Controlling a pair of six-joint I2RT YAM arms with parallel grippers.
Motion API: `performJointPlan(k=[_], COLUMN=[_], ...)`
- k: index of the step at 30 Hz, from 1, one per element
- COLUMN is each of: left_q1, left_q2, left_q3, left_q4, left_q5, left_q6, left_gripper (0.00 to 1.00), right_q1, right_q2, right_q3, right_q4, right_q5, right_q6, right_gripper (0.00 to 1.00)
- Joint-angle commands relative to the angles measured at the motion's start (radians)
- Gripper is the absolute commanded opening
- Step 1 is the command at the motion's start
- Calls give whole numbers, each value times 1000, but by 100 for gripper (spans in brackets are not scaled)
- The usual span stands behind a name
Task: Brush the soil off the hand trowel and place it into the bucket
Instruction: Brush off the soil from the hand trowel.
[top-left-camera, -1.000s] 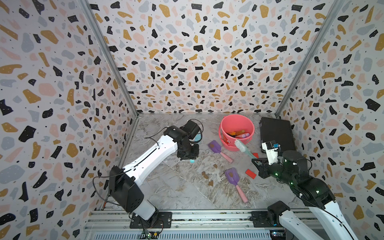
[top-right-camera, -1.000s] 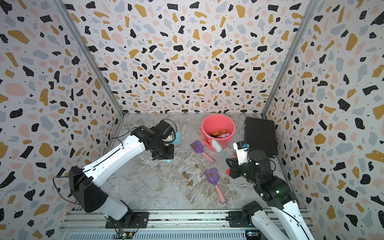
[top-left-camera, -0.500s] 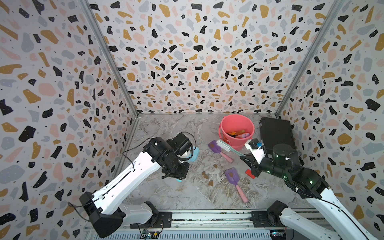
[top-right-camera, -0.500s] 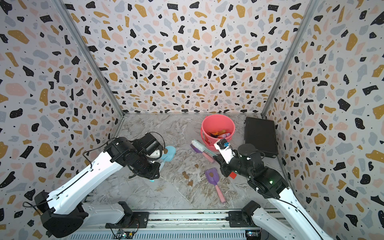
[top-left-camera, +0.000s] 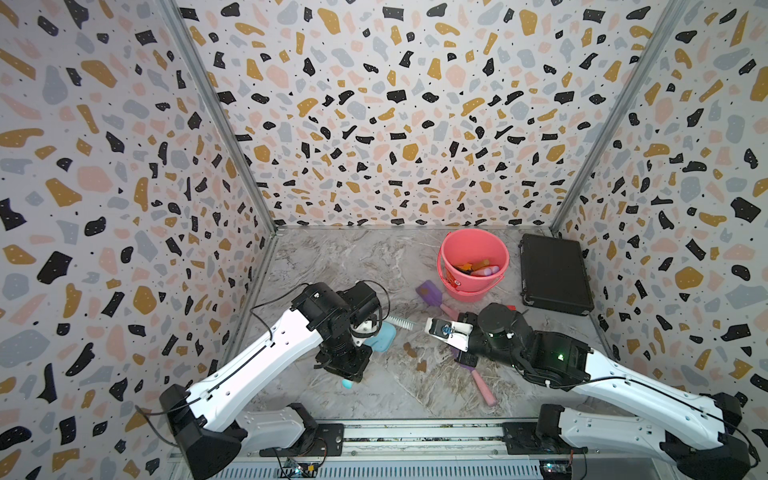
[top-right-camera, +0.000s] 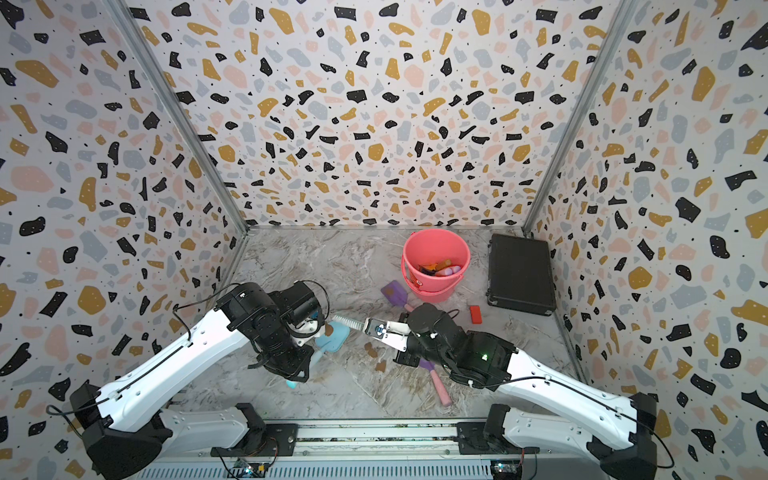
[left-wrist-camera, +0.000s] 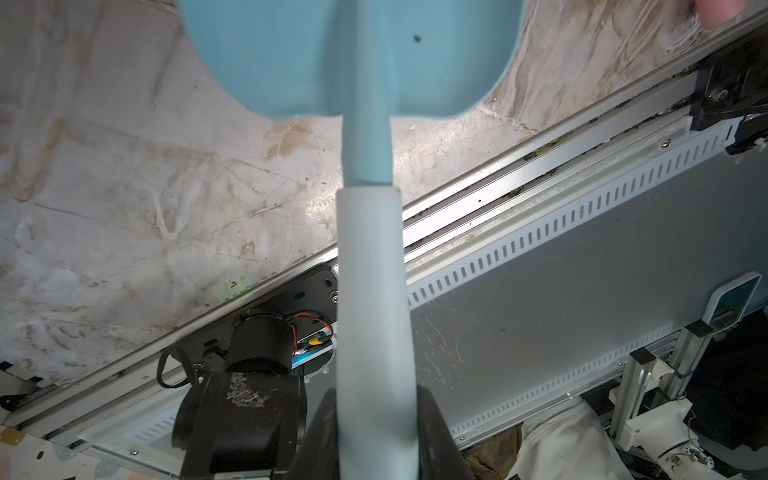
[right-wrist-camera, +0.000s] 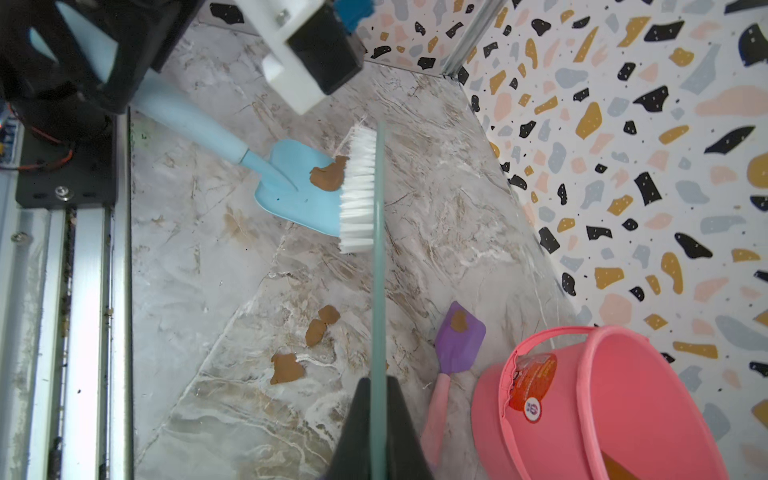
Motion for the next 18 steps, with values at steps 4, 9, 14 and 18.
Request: performJointPlan(k=[4, 9, 14, 18], left_q1=[-5, -8, -7, -7], left_q2=[-2, 20, 20, 12], left_q3=[33, 31, 59, 78], left_q4=[-18, -31, -34, -41], left_q5=[28, 28, 7, -7], left_q6=[52, 88, 94, 89], left_gripper=[0, 0, 0, 0], right_q1=[118, 157, 169, 169], right_q2=[79, 114, 127, 127], right_q3=[-26, -32, -58, -128], right_q4=[73, 132, 135, 171], right_q5=[145, 182, 198, 302], right_q6=[-191, -238, -257, -314], right_gripper=[0, 0, 0, 0])
